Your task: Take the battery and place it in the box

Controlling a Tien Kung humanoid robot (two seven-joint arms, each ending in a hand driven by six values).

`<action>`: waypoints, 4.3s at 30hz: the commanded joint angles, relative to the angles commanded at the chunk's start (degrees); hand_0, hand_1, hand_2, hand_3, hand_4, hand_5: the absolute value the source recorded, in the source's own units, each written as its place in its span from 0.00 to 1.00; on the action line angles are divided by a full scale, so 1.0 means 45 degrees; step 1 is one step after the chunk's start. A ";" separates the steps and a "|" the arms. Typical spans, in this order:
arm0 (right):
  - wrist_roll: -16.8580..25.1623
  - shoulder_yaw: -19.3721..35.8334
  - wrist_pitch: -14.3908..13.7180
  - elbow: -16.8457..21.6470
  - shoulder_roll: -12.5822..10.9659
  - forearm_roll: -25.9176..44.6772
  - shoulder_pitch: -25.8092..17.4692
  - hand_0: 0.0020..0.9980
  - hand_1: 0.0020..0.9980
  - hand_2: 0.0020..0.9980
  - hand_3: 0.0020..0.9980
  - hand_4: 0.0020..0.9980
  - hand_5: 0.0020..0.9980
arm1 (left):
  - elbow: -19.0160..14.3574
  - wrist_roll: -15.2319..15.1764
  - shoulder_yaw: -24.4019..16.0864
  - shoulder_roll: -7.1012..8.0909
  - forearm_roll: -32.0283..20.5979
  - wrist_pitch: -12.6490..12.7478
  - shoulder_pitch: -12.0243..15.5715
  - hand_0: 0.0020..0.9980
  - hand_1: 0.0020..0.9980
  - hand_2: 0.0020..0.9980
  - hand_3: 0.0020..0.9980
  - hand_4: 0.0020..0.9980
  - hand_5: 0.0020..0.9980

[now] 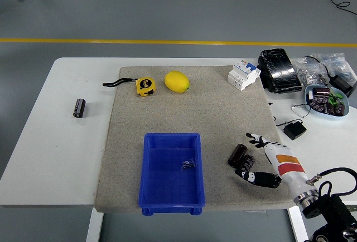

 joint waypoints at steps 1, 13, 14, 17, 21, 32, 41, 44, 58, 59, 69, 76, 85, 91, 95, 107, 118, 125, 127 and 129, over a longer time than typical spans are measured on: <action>0.0013 -0.0016 -0.0104 -0.0019 0.0005 0.0013 -0.0049 0.65 0.64 0.71 0.82 1.00 0.45 | -0.0002 -0.0005 -0.0003 0.0006 0.0014 -0.0014 -0.0002 0.68 0.64 0.68 0.61 0.61 0.66; 0.0219 -0.0349 -0.0560 -0.0541 0.0090 0.0435 -0.0185 0.56 0.59 0.65 0.78 1.00 0.44 | -0.0028 -0.0006 -0.0031 -0.0001 0.0097 -0.0101 0.0019 0.68 0.64 0.68 0.61 0.61 0.66; 0.0221 -0.0373 -0.0585 -0.0565 0.0090 0.0455 -0.0173 0.56 0.59 0.65 0.78 1.00 0.44 | -0.0031 -0.0004 -0.0034 -0.0002 0.0112 -0.0110 0.0017 0.68 0.64 0.68 0.61 0.61 0.66; 0.0260 -0.0467 -0.0799 -0.0611 0.0094 0.0490 -0.0139 0.52 0.57 0.64 0.77 1.00 0.43 | -0.0036 0.0011 -0.0065 -0.0010 0.0173 -0.0129 0.0019 0.68 0.64 0.68 0.61 0.61 0.65; 0.0317 -0.0608 -0.1135 -0.0725 0.0124 0.0543 -0.0062 0.52 0.57 0.64 0.77 1.00 0.43 | -0.0047 0.0024 -0.0083 -0.0006 0.0249 -0.0160 0.0013 0.68 0.64 0.68 0.61 0.61 0.65; 0.0469 -0.0808 -0.1415 -0.1041 0.0239 0.0880 0.0113 0.39 0.52 0.61 0.72 1.00 0.40 | -0.0057 0.0021 -0.0054 -0.0048 0.0241 -0.0146 -0.0005 0.68 0.64 0.68 0.61 0.61 0.65; 0.0584 -0.1019 -0.1883 -0.1234 0.0260 0.1375 0.0252 0.33 0.46 0.53 0.65 1.00 0.33 | -0.0064 0.0016 0.0010 -0.0066 0.0147 -0.0123 -0.0062 0.69 0.64 0.69 0.61 0.61 0.65; 0.0608 -0.1077 -0.2050 -0.1336 0.0315 0.1429 0.0286 0.33 0.46 0.53 0.65 1.00 0.33 | -0.0060 0.0017 0.0003 -0.0081 0.0157 -0.0111 -0.0071 0.69 0.64 0.69 0.61 0.61 0.65; 0.0575 -0.1315 -0.2491 -0.1609 0.0433 0.1622 0.0429 0.22 0.36 0.47 0.54 1.00 0.25 | -0.0070 0.0029 -0.0006 -0.0085 0.0202 -0.0148 -0.0076 0.69 0.65 0.69 0.61 0.62 0.65; 0.0569 -0.1314 -0.2520 -0.1604 0.0437 0.1636 0.0429 0.22 0.36 0.47 0.54 1.00 0.25 | -0.0071 0.0031 -0.0005 -0.0082 0.0212 -0.0158 -0.0082 0.69 0.65 0.69 0.61 0.62 0.65; 0.0598 -0.1259 -0.2657 -0.1096 0.0377 0.1794 0.0361 0.20 0.35 0.46 0.53 0.98 0.23 | -0.0074 0.0017 0.0007 -0.0062 0.0197 -0.0179 -0.0090 0.69 0.65 0.69 0.61 0.62 0.65; 0.0567 -0.1369 -0.2657 -0.0556 0.0303 0.1815 0.0349 0.19 0.35 0.46 0.53 0.98 0.23 | -0.0072 0.0003 0.0024 -0.0055 0.0180 -0.0202 -0.0103 0.69 0.65 0.69 0.61 0.62 0.65; 0.0308 -0.2269 -0.2657 0.1474 0.0248 0.1325 0.0603 0.19 0.35 0.45 0.52 0.97 0.22 | -0.0069 -0.0003 0.0006 -0.0034 0.0216 -0.0221 -0.0113 0.69 0.65 0.69 0.61 0.62 0.65; 0.0101 -0.4293 -0.2657 0.2409 0.0337 0.1722 0.1722 0.19 0.34 0.45 0.52 0.95 0.21 | -0.0064 -0.0008 -0.0015 -0.0016 0.0246 -0.0285 -0.0098 0.69 0.64 0.69 0.61 0.62 0.65; -0.0070 -0.5650 -0.2657 0.2348 0.0675 0.2069 0.2600 0.21 0.36 0.46 0.61 0.97 0.22 | -0.0064 -0.0010 -0.0026 0.0013 0.0222 -0.0328 -0.0050 0.69 0.64 0.69 0.61 0.62 0.65; -0.2083 -0.6800 -0.1694 0.1559 0.1384 0.1665 0.4287 0.28 0.42 0.56 0.88 1.00 0.34 | -0.0073 -0.0054 -0.0039 0.0165 0.0206 -0.0397 -0.0003 0.69 0.64 0.69 0.61 0.62 0.65; -0.2058 -0.6832 -0.1345 0.1792 0.1306 0.1604 0.4504 0.30 0.44 0.59 0.91 1.00 0.41 | -0.0079 0.0013 -0.0192 0.0198 0.0489 -0.0421 -0.0060 0.69 0.64 0.68 0.61 0.62 0.65; -0.2056 -0.5922 -0.1746 0.1860 0.0589 0.1287 0.4933 0.31 0.44 0.59 0.89 1.00 0.40 | -0.0084 -0.0022 -0.0073 0.0179 0.0326 -0.0379 -0.0135 0.69 0.64 0.68 0.61 0.62 0.65; -0.2081 -0.5371 -0.1829 0.1730 0.0300 0.1069 0.5044 0.31 0.44 0.59 0.89 1.00 0.40 | -0.0075 -0.0041 -0.0052 0.0174 0.0243 -0.0343 -0.0139 0.69 0.64 0.68 0.61 0.62 0.65; -0.2141 -0.4877 -0.1798 0.1442 0.0084 0.0806 0.5059 0.31 0.44 0.59 0.89 1.00 0.40 | -0.0077 -0.0057 -0.0037 0.0168 0.0207 -0.0346 -0.0153 0.69 0.64 0.68 0.61 0.62 0.65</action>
